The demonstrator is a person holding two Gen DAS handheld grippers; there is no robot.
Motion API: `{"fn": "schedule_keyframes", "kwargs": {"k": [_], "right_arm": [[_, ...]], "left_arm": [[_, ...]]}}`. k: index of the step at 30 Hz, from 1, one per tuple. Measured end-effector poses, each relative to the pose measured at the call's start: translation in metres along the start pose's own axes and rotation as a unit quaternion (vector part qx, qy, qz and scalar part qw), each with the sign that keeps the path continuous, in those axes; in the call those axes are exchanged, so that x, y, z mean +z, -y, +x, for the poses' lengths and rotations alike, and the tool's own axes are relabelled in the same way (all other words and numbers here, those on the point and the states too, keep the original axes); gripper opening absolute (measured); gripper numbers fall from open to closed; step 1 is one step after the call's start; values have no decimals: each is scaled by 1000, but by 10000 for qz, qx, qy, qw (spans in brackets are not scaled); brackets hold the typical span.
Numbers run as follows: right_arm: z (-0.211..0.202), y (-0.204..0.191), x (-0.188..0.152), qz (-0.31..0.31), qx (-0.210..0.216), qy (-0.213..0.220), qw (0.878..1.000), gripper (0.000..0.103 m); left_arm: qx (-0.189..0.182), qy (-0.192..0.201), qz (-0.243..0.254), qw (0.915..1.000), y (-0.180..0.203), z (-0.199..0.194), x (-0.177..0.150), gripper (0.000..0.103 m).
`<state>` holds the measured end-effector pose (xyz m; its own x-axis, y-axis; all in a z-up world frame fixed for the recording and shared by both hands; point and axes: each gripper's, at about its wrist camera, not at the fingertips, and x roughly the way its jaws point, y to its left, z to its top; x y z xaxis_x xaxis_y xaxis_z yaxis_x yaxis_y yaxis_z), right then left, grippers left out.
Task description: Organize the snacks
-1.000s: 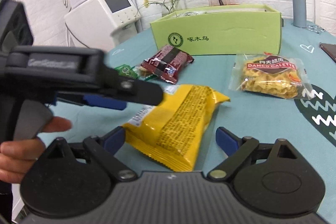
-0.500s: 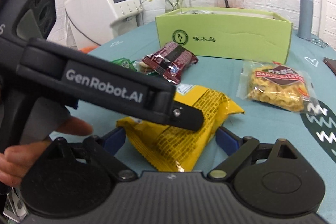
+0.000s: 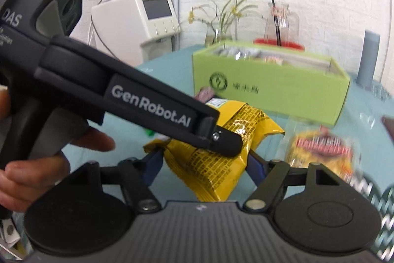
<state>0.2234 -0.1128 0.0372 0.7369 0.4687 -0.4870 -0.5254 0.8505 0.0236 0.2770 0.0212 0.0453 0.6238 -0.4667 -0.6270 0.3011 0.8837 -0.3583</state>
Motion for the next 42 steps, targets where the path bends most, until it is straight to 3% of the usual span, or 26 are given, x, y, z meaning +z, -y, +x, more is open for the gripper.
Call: {"fn": "schedule_keyframes", "kwargs": {"k": [10, 17, 21, 26, 29, 32, 34, 37, 42], "right_arm": [[36, 57, 71, -530, -405, 522, 9964, 79], [98, 135, 111, -4, -395, 394, 9984, 79], [133, 167, 108, 336, -362, 193, 9986, 79], [160, 178, 96, 343, -358, -195, 9986, 80], [162, 179, 94, 344, -372, -187, 9985, 80], [159, 178, 93, 368, -350, -184, 9985, 83], [156, 177, 95, 339, -388, -171, 9985, 88], [144, 175, 102, 252, -406, 1, 9989, 94], [107, 168, 115, 79, -499, 401, 9979, 94]], "left_arm": [[42, 459, 395, 9982, 19, 40, 105, 39], [262, 334, 282, 9987, 16, 116, 175, 38], [345, 62, 126, 9993, 5, 157, 186, 37], [497, -168, 122, 9985, -4, 186, 176, 40], [474, -106, 145, 9987, -4, 185, 175, 43], [516, -74, 168, 9985, -5, 184, 178, 60], [452, 84, 150, 9988, -5, 175, 180, 65], [310, 388, 17, 9988, -4, 149, 185, 65], [260, 973, -39, 9949, 3, 83, 174, 70]]}}
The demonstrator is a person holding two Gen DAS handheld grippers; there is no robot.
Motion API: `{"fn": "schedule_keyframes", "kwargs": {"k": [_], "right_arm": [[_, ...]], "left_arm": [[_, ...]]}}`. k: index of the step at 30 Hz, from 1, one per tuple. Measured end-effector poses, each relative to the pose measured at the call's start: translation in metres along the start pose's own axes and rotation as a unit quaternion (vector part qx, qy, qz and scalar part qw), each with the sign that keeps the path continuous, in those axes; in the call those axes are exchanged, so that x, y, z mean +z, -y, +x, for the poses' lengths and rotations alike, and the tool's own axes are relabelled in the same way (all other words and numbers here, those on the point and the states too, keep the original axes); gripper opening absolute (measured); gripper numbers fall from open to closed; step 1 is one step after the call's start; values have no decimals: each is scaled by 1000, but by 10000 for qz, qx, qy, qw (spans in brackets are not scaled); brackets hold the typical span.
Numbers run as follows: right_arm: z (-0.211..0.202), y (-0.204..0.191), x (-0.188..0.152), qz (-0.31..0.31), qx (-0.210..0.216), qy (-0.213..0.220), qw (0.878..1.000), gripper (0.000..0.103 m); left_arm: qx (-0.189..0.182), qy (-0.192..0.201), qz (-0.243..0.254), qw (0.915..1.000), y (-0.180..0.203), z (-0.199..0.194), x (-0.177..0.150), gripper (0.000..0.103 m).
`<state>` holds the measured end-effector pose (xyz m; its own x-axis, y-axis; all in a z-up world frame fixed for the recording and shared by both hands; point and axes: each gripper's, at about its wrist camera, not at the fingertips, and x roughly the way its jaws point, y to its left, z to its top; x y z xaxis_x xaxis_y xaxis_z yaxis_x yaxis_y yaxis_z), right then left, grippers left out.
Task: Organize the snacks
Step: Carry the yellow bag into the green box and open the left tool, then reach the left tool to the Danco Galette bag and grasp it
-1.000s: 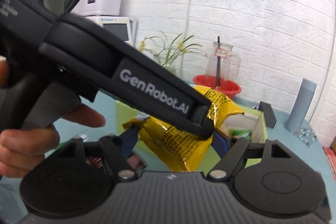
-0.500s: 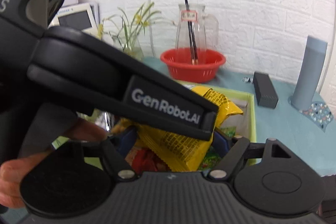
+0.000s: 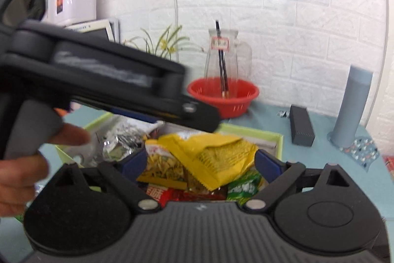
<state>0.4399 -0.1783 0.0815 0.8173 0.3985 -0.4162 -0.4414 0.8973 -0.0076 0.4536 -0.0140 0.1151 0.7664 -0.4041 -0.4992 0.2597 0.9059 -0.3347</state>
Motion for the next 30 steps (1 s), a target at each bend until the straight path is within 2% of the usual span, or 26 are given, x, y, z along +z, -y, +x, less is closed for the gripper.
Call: {"fn": "schedule_keyframes", "kwargs": {"k": [4, 6, 8, 12, 15, 17, 19, 20, 26, 29, 30], "right_arm": [[-31, -4, 11, -207, -211, 451, 9985, 96], [-36, -5, 12, -412, -345, 513, 9972, 101], [-43, -12, 0, -550, -386, 315, 9972, 101], [-63, -15, -46, -428, -14, -508, 9978, 101], [-80, -17, -87, -226, -182, -963, 9949, 101], [-86, -14, -107, 44, -340, -1084, 9935, 101], [-91, -9, -123, 413, -302, -1158, 9920, 101], [-92, -7, -126, 559, -279, -1172, 9911, 101], [-83, -10, -131, 857, -173, -1011, 9910, 101], [-78, -12, -136, 949, 48, -1004, 9904, 101], [-78, -15, -138, 924, 92, -1044, 9902, 102]], "left_arm": [[44, 230, -396, 9989, -3, -64, -30, 73], [-83, 360, -756, 9965, -11, -91, -58, 81], [-135, 196, -949, 9952, -18, -109, -82, 79], [-149, 25, -1074, 9941, -28, -123, -114, 80], [-201, -245, -1077, 9937, -31, -114, -135, 80], [-348, -583, -1050, 9922, -29, -95, -144, 80], [-533, -871, -1051, 9892, -21, -75, -149, 79], [-628, -975, -1019, 9880, -17, -65, -151, 79], [-580, -1426, -792, 9849, 8, -15, -156, 77], [-514, -1689, -782, 9812, 13, 3, -162, 63], [-464, -1624, -677, 9833, 15, 2, -164, 62]]}}
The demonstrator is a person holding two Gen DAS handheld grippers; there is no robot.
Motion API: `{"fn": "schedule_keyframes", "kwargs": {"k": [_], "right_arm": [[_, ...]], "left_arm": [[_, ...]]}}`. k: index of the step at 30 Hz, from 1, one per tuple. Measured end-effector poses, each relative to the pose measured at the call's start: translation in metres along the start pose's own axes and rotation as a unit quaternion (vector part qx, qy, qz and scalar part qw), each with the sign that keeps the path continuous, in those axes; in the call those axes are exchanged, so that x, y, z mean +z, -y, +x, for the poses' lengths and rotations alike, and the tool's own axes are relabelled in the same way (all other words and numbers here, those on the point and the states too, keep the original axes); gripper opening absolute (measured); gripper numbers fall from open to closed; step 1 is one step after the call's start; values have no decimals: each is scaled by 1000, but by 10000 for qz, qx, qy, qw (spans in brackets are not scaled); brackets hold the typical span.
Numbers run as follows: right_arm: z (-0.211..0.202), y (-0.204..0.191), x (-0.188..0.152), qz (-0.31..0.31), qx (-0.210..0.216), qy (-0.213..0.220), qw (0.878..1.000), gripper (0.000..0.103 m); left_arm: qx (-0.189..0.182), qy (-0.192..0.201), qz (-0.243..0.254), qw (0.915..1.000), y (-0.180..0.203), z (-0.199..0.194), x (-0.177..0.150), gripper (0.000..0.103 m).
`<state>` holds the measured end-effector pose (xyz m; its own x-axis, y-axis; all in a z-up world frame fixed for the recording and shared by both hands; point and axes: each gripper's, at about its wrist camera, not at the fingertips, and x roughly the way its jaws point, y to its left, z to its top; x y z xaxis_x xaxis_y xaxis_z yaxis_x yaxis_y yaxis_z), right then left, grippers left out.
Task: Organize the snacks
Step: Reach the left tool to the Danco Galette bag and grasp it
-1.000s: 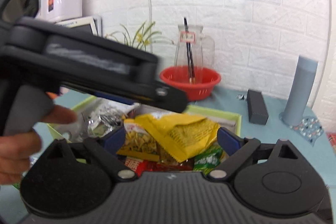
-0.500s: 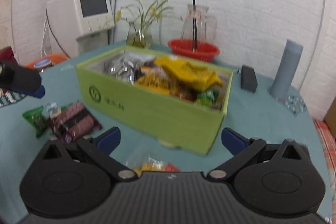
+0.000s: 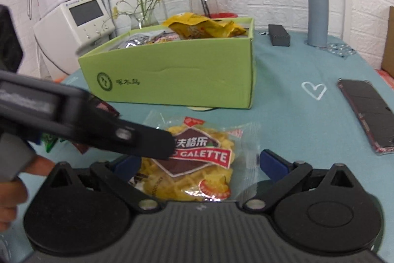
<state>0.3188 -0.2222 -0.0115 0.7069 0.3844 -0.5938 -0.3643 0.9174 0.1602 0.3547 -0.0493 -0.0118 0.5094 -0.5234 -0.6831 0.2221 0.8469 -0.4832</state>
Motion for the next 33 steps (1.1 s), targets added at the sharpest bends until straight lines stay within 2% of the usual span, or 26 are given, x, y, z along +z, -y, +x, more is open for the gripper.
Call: {"fn": "schedule_keyframes", "kwargs": {"k": [5, 7, 11, 17, 25, 33], "right_arm": [[-7, -9, -4, -146, 180, 29, 9997, 102], [-9, -20, -7, -336, 286, 2, 9990, 102], [-10, -46, -14, -678, 467, -27, 9966, 102], [-23, -71, -27, -723, 618, -38, 9955, 102], [-38, -71, -36, -424, 449, -19, 9981, 102], [-34, -78, -35, -481, 416, -39, 9980, 102]], "left_arm": [[387, -1, 379, 9985, 9, -8, -15, 61], [538, 39, 509, 9972, 10, -17, -26, 64], [752, 139, 401, 9963, 2, -37, -44, 69], [693, 162, 403, 9967, -6, -59, -59, 74], [689, 325, 265, 9967, -15, -66, -59, 78], [693, 243, 257, 9970, -16, -64, -60, 79]]}}
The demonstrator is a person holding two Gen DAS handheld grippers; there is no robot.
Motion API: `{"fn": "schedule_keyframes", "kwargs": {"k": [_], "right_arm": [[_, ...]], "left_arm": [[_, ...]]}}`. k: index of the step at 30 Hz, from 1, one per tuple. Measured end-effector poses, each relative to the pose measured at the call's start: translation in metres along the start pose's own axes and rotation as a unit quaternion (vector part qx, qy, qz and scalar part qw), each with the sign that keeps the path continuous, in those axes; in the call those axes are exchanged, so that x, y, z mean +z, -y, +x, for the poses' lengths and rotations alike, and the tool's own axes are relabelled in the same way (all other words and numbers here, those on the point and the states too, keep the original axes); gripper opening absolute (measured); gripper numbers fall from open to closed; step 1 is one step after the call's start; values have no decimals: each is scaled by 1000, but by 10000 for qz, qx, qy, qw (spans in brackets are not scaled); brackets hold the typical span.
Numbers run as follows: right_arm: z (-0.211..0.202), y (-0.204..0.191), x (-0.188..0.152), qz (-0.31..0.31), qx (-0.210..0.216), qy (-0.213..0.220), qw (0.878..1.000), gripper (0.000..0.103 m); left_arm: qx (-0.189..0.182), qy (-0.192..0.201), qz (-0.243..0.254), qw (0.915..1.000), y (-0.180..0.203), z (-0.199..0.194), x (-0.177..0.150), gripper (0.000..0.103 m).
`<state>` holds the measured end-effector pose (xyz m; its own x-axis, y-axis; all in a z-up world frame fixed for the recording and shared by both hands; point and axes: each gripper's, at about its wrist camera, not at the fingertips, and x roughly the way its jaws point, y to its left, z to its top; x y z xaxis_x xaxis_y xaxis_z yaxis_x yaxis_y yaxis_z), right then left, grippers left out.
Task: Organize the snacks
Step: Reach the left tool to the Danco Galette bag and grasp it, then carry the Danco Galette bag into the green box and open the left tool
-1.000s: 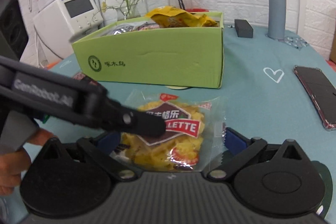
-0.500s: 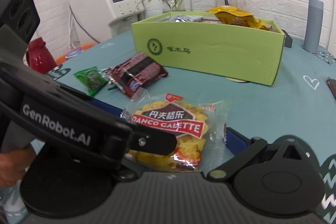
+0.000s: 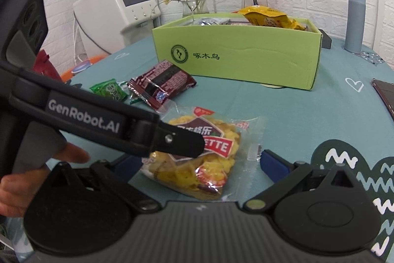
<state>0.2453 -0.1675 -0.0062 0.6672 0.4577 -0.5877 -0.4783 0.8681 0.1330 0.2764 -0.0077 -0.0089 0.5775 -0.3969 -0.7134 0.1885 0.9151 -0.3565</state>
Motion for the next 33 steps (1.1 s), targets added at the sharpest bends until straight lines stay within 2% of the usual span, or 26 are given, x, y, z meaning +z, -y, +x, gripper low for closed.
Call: {"fn": "schedule_keyframes", "kwargs": {"k": [11, 13, 15, 16, 18, 19, 20, 21, 22, 23, 24, 25, 26, 28, 29, 33], "right_arm": [[6, 6, -3, 261, 164, 5, 9995, 102], [7, 4, -2, 225, 152, 14, 9996, 102], [6, 2, -3, 211, 142, 50, 9997, 102], [5, 1, -4, 163, 166, 81, 9997, 102], [1, -7, -5, -12, 97, 171, 9998, 100], [-2, -12, -5, -139, 31, 212, 9997, 99], [-6, -18, -5, -272, -94, 250, 9993, 99], [-10, -22, -4, -366, -139, 337, 9987, 94], [-10, -21, -2, -362, -147, 333, 9987, 86], [-8, -18, 0, -310, -106, 277, 9991, 83], [-3, -11, 0, -165, -67, 208, 9996, 81], [-1, -5, 0, 39, -90, 194, 9998, 78], [0, 1, -2, 227, -96, 191, 9995, 80], [0, 8, -5, 395, -109, 168, 9990, 92], [0, 8, -6, 362, -90, 145, 9992, 92], [4, -1, -5, 226, 114, 82, 9996, 92]], "left_arm": [[-16, 6, 100, 9999, 2, 4, -1, 85], [37, 18, 203, 9998, 5, 4, -2, 82], [118, 73, 352, 9993, 8, 4, -5, 70], [121, 105, 399, 9991, 9, 4, -6, 69], [12, 137, 315, 9994, 7, 1, -6, 47], [-4, 144, 266, 9995, 6, -2, -4, 41], [-23, 212, 281, 9994, 6, -6, -2, 25], [32, 248, 321, 9992, 7, -10, 0, 25], [144, 272, 367, 9989, 8, -10, 1, 25], [213, 257, 427, 9985, 6, -8, 2, 25], [189, 193, 402, 9988, 4, -5, 2, 36], [211, 162, 320, 9991, 0, -4, 3, 43], [177, 123, 262, 9994, -4, -5, 2, 49], [167, 172, 277, 9993, -10, -7, 0, 55], [199, 195, 316, 9991, -11, -7, -2, 60], [-83, 256, 253, 9993, -14, -6, -8, 58]]}}
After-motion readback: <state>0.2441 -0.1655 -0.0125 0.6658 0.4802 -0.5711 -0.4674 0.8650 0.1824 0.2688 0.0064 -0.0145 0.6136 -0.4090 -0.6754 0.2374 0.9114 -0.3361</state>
